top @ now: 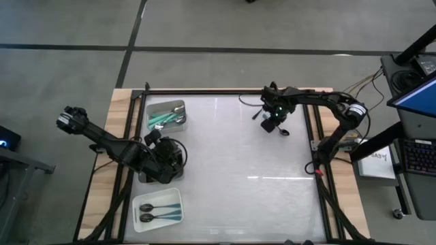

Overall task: Sort silverware by color (type)
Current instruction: Put the blue spoon into the white bin

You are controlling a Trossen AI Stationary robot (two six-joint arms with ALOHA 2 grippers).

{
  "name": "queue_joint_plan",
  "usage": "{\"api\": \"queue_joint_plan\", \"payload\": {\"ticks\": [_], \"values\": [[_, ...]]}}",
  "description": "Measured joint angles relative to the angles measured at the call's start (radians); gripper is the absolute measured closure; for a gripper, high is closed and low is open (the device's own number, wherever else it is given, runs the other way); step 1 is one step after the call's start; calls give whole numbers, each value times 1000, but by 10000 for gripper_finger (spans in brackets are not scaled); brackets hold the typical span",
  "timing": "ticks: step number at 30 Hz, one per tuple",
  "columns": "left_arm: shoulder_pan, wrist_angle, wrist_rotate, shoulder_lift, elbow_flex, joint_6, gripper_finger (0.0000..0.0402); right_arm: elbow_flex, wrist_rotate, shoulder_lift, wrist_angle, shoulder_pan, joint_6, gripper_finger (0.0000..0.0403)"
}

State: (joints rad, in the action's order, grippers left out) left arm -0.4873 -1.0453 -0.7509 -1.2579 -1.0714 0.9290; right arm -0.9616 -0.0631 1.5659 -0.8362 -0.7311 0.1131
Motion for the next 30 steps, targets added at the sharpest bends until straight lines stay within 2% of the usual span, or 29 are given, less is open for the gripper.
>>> {"api": "queue_joint_plan", "payload": {"ticks": [5,11,15,20,23,27,30], "values": [[0,42,-6,-3,0,5,313,-44,-27,-68,-16,20,-2,393],[0,140,-74,-49,0,3,313,-52,-74,-186,150,123,-2,393],[0,214,-126,-104,0,38,313,-49,-77,-248,291,257,-2,393],[-3,358,-190,-191,0,68,313,-46,-53,-273,538,492,-25,393],[-7,443,-239,-242,-2,16,313,-46,44,-259,654,641,-86,393],[-12,560,-319,-304,-17,-78,313,-46,337,-202,738,795,-165,393],[-17,628,-364,-341,-36,-126,313,-45,546,-152,769,861,-191,393]]}}
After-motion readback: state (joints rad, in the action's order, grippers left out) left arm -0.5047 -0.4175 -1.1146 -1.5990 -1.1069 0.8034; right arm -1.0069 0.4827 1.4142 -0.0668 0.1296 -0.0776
